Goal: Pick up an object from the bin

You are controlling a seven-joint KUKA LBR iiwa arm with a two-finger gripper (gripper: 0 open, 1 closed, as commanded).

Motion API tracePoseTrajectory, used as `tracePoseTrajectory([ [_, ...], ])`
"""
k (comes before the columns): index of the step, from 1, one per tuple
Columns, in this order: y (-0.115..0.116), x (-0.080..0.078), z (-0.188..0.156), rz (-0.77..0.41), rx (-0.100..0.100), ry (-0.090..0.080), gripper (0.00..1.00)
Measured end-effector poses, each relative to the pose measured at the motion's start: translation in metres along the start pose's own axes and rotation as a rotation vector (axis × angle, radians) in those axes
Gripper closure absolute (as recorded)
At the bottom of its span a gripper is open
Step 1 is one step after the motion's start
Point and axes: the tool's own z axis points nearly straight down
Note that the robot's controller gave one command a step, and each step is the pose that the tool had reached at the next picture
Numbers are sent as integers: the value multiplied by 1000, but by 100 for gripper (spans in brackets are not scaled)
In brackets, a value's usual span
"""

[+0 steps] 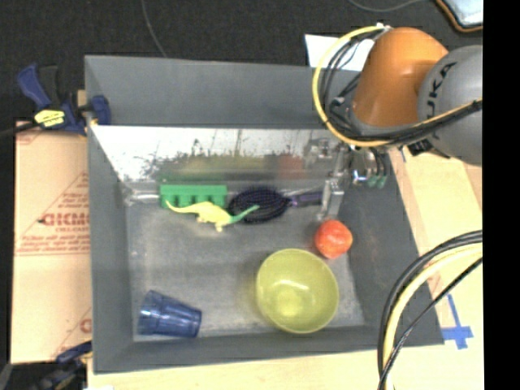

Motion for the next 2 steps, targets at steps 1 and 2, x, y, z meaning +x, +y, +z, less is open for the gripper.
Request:
tracePoseTrajectory([
  [1,86,7,101,-121,-1,-4,0],
  [2,104,11,33,-159,6,-16,0],
])
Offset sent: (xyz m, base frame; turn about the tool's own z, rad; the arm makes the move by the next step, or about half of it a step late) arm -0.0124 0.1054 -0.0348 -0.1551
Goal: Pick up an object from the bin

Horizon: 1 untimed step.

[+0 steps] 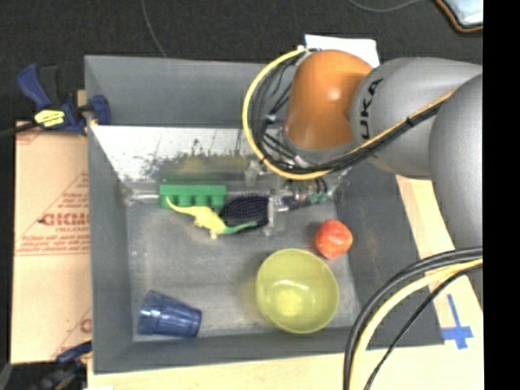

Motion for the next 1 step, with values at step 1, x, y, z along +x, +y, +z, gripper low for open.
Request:
tracePoseTrajectory([
  [1,-17,0,62,33,-6,10,0],
])
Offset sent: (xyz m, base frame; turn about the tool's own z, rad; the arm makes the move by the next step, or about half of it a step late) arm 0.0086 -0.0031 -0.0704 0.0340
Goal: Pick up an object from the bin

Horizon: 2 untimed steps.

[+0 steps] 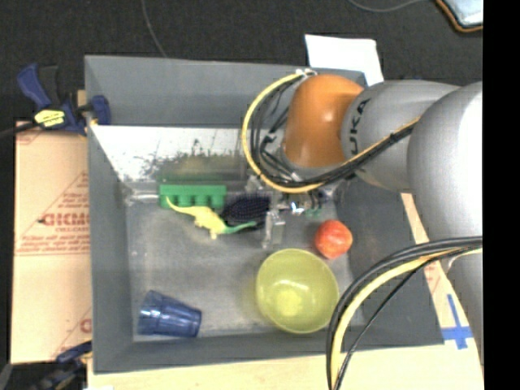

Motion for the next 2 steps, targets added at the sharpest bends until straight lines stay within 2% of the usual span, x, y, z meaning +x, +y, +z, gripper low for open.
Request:
tracePoseTrajectory([
  [1,11,-7,7,-2,7,-16,0],
  [2,61,5,3,93,1,-18,100],
])
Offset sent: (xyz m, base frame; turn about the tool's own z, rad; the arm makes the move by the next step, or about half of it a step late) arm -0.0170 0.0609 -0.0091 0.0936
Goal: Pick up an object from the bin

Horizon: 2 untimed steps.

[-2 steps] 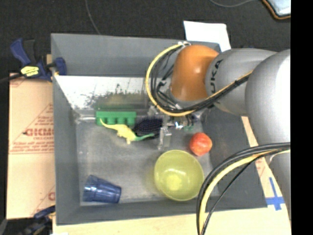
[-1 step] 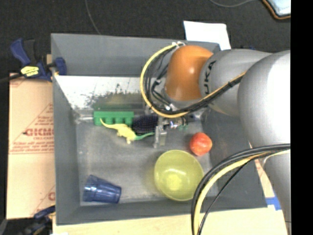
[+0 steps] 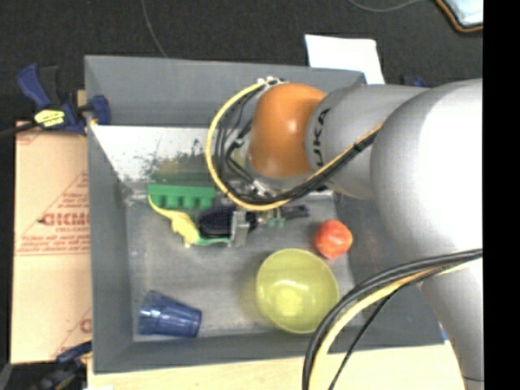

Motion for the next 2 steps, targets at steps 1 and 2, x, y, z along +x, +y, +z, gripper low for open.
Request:
tracePoseTrajectory([
  [1,0,0,0,-1,0,0,100],
  [2,-1,0,-19,-1,1,0,100],
])
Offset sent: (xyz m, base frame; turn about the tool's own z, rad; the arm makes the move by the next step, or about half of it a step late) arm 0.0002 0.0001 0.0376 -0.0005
